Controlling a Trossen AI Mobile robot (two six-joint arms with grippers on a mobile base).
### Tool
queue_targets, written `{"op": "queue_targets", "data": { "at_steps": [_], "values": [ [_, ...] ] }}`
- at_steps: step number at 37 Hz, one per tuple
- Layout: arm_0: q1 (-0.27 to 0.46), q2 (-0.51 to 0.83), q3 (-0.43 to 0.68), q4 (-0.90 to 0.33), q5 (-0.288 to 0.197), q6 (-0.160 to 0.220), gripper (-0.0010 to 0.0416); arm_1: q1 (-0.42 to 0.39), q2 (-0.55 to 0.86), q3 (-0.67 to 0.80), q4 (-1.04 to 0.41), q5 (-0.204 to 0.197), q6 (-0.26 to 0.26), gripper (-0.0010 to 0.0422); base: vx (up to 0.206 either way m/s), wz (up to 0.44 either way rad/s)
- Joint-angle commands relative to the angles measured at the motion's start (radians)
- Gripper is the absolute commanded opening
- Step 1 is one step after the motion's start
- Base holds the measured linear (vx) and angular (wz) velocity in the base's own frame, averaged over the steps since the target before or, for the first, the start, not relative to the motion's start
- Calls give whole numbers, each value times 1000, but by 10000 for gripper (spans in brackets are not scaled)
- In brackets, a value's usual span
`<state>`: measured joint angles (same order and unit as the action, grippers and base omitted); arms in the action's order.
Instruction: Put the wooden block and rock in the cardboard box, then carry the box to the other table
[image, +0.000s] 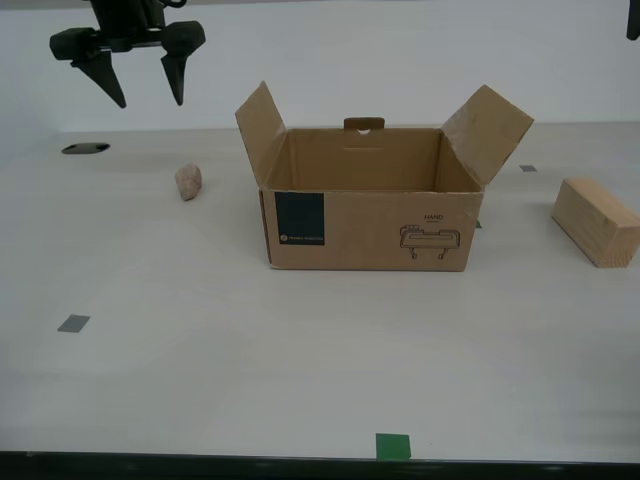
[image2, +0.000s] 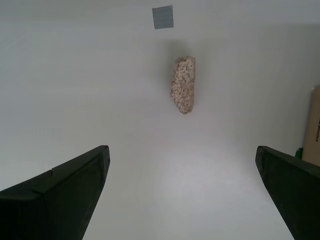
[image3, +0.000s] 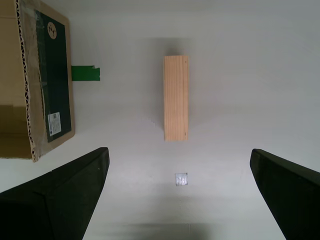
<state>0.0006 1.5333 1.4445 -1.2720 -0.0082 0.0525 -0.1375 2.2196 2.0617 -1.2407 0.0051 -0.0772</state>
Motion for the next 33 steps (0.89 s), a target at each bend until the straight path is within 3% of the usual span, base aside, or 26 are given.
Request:
{"op": "queue_targets", "data": {
  "at_steps": [1,10,26,33],
  "values": [
    [-2,0,-28,29,2,-2,394,-1,0,1,-4,-1,0,400,0,0],
    [-4,37,-84,121,3,-5,394,-2,0,1,-5,-1,7,400,0,0],
    [-5,239,-85,224,3,-53,394,-3,0,-1,-6,-1,10,400,0,0],
    [-6,284,-85,249,3,-53,394,-3,0,-1,-6,-1,10,400,0,0]
  ]
}}
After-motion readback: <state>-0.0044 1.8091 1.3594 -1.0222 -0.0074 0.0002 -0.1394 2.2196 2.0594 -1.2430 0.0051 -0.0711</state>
